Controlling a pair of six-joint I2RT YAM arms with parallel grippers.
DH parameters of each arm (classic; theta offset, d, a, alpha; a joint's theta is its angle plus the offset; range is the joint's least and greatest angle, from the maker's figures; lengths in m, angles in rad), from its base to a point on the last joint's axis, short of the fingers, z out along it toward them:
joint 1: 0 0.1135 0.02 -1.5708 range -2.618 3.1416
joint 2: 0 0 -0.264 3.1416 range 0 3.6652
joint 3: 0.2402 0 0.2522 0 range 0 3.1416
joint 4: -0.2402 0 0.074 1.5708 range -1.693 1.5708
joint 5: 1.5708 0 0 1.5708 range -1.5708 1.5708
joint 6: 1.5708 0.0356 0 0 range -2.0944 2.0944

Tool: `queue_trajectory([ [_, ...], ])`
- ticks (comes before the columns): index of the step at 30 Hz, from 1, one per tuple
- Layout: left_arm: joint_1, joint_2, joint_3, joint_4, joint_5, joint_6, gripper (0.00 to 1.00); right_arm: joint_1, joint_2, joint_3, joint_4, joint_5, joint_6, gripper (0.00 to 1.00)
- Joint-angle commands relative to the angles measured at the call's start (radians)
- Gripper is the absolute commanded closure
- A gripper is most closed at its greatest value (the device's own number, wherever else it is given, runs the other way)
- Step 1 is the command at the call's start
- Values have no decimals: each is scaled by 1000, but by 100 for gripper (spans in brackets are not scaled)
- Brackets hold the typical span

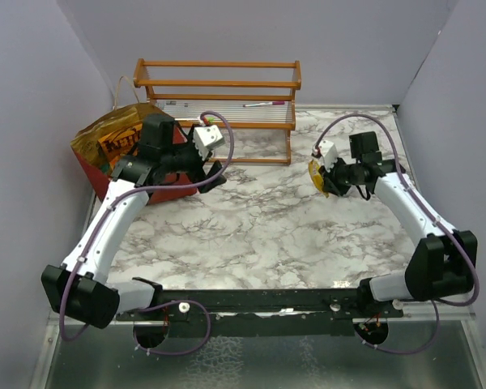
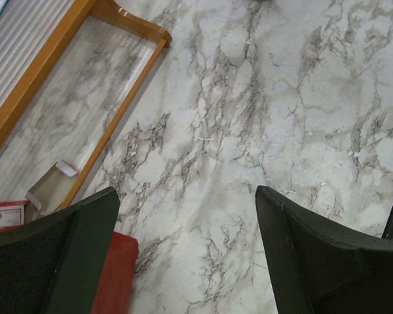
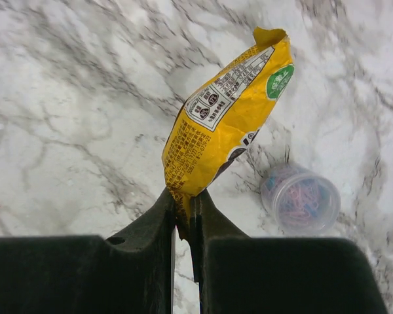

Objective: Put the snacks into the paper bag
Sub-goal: Pick up the snack from the center of the board.

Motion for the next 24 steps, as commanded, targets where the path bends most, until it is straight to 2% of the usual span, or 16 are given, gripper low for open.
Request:
queue_trajectory([
  [1, -58, 35, 17, -53, 99, 134, 14, 9, -95, 76, -134, -260, -116, 96],
  [4, -100, 60, 55, -123, 174, 221, 16, 14, -133, 128, -211, -358, -177, 96],
  [7, -139, 73, 93, -132, 190, 248, 17, 19, -175, 177, -263, -455, -204, 96],
  [13, -196, 105, 141, -145, 238, 317, 18, 35, -246, 216, -235, -654, -174, 98],
  [20, -204, 164, 273, -140, 338, 308, 17, 51, -314, 240, -129, -791, -102, 99],
  [24, -205, 192, 323, -97, 375, 253, 17, 64, -318, 269, -120, -846, -92, 99],
])
